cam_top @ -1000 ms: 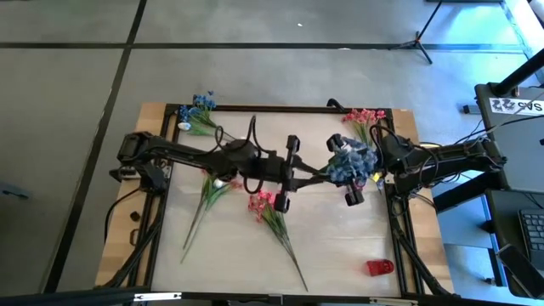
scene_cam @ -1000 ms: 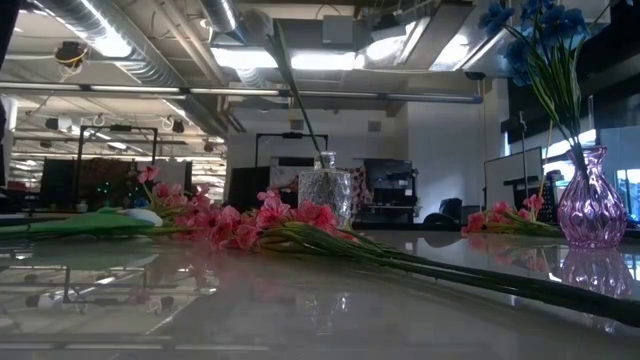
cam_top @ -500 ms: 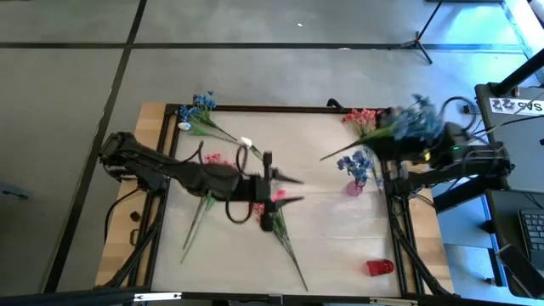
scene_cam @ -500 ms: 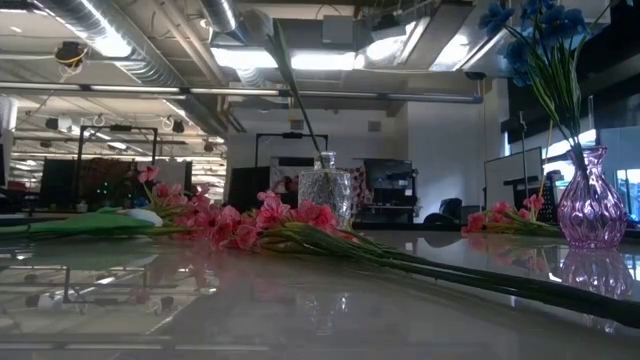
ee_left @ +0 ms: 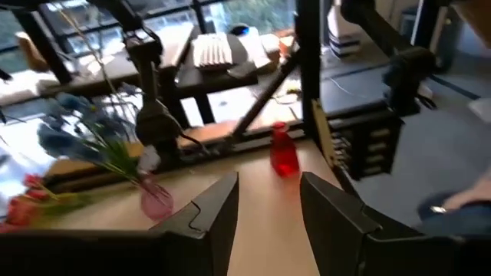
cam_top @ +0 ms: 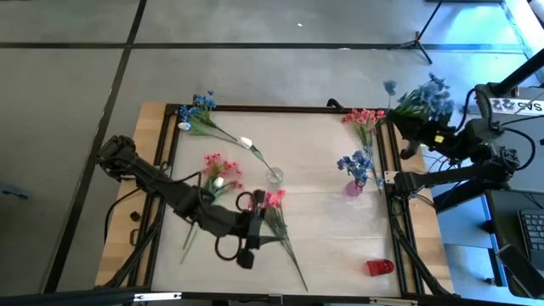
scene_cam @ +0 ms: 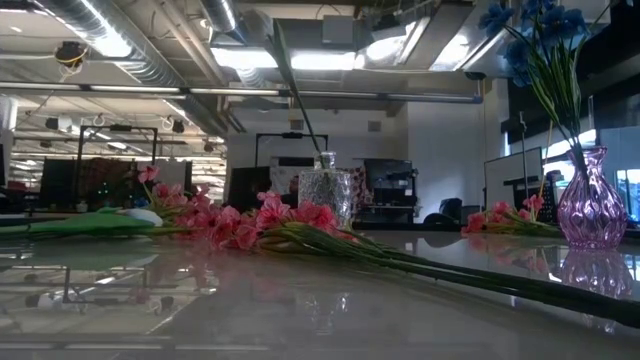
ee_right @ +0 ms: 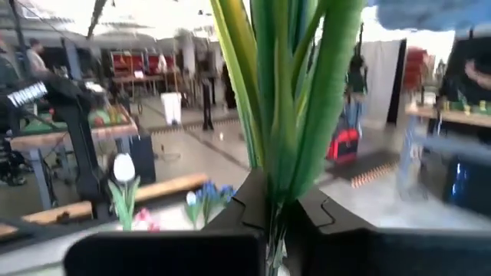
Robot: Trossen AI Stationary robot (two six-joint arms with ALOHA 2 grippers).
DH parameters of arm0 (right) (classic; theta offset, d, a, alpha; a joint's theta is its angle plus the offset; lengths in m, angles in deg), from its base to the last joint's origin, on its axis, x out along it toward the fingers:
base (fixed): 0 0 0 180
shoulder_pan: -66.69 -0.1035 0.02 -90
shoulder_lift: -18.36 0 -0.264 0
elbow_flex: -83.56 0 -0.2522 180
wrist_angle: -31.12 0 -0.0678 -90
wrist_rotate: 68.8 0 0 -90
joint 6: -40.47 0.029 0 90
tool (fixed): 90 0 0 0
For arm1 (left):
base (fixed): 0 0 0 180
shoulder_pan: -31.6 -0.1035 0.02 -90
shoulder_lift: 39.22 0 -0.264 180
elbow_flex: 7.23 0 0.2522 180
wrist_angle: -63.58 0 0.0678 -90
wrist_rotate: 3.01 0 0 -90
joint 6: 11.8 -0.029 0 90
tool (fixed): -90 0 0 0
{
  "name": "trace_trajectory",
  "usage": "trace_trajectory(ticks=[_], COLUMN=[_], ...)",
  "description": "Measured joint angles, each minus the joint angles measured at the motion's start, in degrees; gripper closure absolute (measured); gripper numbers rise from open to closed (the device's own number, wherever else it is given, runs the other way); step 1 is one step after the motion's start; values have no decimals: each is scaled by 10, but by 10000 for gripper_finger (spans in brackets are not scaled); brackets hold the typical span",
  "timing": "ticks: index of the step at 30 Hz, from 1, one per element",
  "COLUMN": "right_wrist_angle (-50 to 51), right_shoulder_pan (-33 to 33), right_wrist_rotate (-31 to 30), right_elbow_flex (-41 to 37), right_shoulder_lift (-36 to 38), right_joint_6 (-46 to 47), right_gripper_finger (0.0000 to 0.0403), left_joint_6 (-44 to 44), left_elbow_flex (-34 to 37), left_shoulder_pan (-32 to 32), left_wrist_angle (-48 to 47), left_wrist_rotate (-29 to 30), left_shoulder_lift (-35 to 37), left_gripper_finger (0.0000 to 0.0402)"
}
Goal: Sort flowers into vase by color
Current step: Put the bottom blue flower into the purple vase
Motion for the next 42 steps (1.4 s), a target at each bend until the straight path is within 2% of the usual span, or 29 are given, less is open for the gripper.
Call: trace_trajectory(ticks=[9,12,15,18,24,29,34,42], right_wrist_angle=[189,234,230,230,215,159,160,152], right_shoulder_pan=[0,0,0,0,0,0,0,0], right_wrist_rotate=[6,30,72,79,96,117,129,158], right_elbow_flex=[0,-15,-48,-79,-136,-189,-219,-247], right_shoulder_lift=[40,53,68,78,112,159,195,208], right_joint_6=[180,245,260,261,247,242,255,257], right_gripper_finger=[383,387,390,388,387,388,387,381], left_joint_6=[18,16,17,16,1,4,5,5], left_elbow_flex=[0,0,0,0,0,0,0,0], left_shoulder_pan=[48,56,57,57,57,54,48,35], left_wrist_angle=[-3,-2,-1,-2,-4,-4,-4,-4], left_wrist_rotate=[-1,0,-1,-7,-60,-61,-61,-60], left_shoulder_lift=[-2,-5,-6,-5,-5,-5,-5,-5], left_gripper_finger=[274,274,274,274,274,274,274,274])
